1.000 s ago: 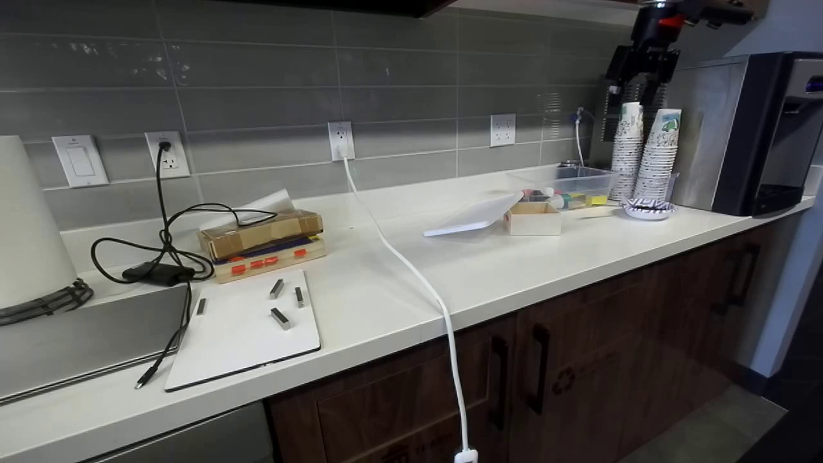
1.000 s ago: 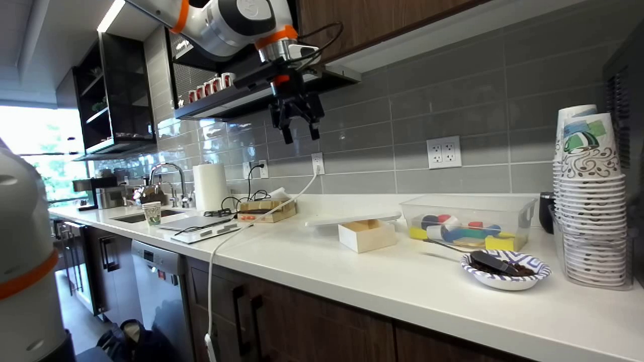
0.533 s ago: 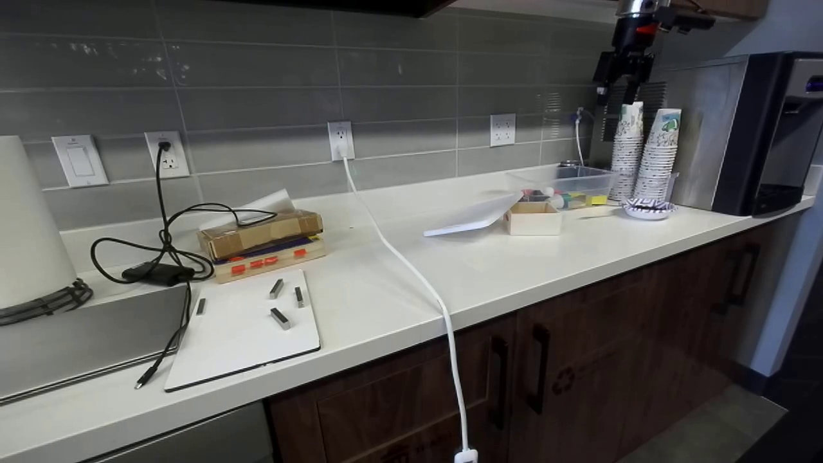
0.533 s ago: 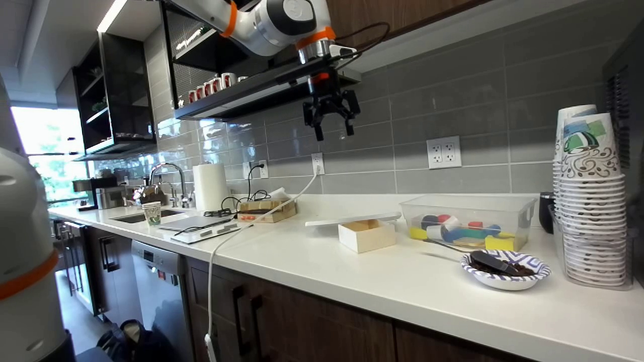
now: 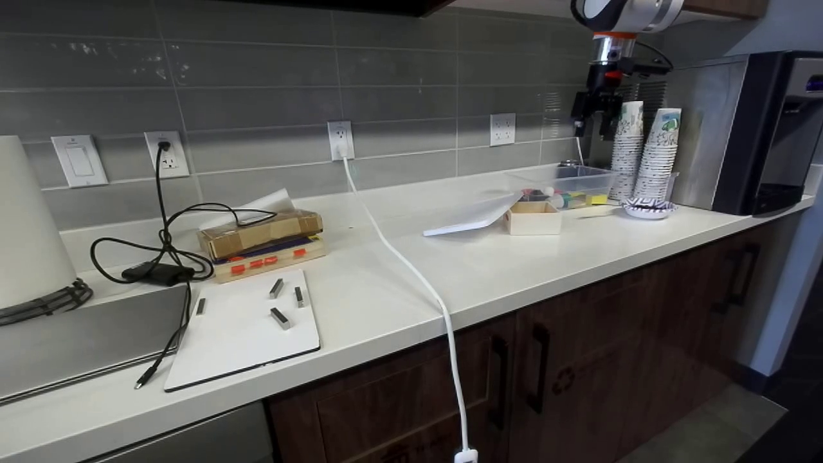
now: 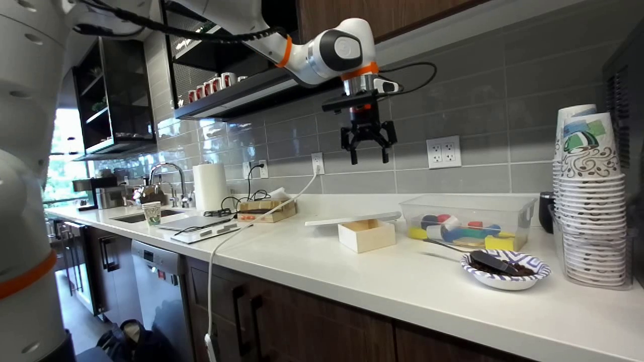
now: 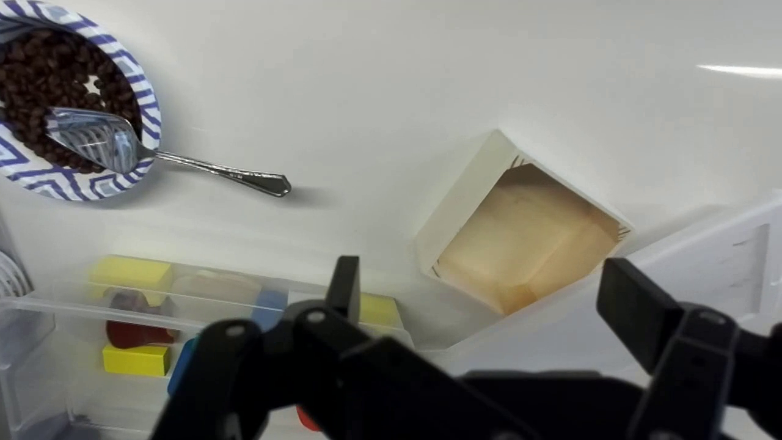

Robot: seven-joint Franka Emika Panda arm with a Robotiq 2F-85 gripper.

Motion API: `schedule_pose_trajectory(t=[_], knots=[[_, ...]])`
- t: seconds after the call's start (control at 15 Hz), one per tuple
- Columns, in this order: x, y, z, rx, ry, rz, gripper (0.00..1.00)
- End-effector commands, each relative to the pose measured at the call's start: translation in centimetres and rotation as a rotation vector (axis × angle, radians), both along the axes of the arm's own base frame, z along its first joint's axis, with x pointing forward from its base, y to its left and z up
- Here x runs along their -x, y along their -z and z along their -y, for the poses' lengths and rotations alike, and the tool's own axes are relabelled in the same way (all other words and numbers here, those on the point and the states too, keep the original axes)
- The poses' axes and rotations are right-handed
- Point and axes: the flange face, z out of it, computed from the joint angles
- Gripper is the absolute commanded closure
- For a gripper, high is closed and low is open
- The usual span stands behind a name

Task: Move the black object from the bowl to the brown box

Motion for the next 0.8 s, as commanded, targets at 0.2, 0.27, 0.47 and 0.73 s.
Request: schedule_pose_trajectory(t=[0.2,0.27,0.47,0.73], knots=[[-7.2,2.7,4.0,-0.001,0.023,0.014,0.0],[-7.9,3.1,4.5,0.005,0.027,0.018,0.0],[-10.1,4.3,5.5,0.012,0.041,0.031,0.0],[-12.3,5.7,5.8,0.018,0.047,0.035,0.0]])
